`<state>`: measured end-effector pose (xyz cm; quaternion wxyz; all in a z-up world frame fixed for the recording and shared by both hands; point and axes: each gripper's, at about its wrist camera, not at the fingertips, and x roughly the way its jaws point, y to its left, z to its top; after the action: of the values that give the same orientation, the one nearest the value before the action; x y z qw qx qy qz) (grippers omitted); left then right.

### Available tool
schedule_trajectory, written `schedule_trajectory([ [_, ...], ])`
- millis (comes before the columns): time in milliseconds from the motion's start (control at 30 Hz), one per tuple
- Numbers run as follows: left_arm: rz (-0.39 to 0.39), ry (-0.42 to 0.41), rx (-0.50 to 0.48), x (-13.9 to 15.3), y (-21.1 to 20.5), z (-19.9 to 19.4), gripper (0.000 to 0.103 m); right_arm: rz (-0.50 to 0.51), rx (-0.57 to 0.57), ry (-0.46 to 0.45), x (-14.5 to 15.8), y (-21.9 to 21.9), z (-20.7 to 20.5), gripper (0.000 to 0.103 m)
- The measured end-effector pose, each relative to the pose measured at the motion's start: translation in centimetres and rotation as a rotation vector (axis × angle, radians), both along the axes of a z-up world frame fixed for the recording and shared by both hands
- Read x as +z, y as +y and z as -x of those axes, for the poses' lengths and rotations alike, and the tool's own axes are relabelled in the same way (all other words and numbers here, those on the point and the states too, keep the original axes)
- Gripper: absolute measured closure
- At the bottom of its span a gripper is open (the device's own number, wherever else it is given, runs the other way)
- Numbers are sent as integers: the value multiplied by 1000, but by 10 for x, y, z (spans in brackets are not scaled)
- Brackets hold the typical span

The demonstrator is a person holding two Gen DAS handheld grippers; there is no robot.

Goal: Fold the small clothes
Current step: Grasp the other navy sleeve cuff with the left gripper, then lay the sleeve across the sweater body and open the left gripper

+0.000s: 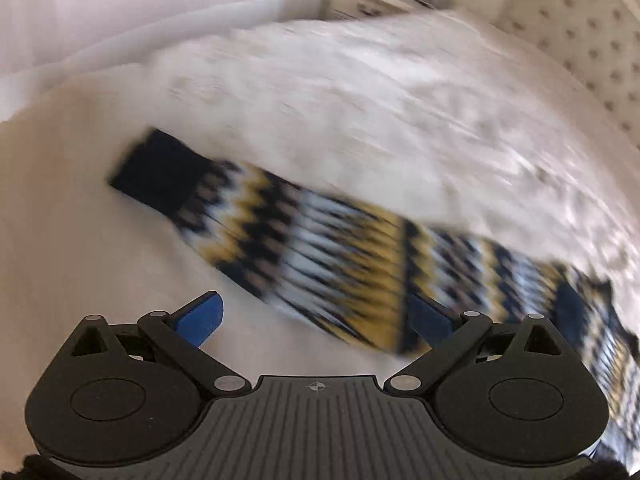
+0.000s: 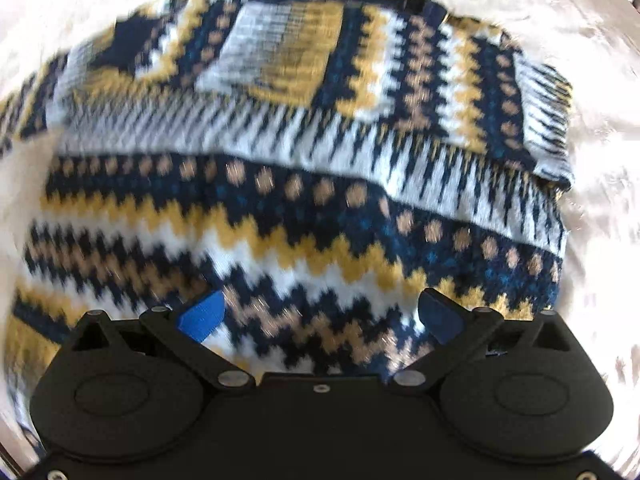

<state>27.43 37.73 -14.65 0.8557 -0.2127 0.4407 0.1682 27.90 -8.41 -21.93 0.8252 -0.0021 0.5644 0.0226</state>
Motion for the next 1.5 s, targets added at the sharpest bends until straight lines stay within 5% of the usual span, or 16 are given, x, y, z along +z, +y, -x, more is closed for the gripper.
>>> schedule_trajectory([
  [300, 59, 3, 73, -31, 57, -20, 3, -35, -18, 12, 16, 34, -28, 0],
  [867, 8, 106, -3, -59, 56, -47, 2, -6, 38, 33, 15, 73, -45, 1],
  [933, -27, 108, -2, -54, 54, -49, 22, -8, 40, 29, 19, 70, -40, 1],
  [1000, -82, 100, -1, -47, 50, -48, 66, -12, 41, 20, 21, 73, -40, 1],
  [1100, -90, 89, -2, -38, 46, -48, 93, -19, 41, 8, 26, 74, -37, 1],
  [1500, -173, -111, -134, 56, -28, -55, 95, -67, 36, -30, 34, 56, -19, 1],
])
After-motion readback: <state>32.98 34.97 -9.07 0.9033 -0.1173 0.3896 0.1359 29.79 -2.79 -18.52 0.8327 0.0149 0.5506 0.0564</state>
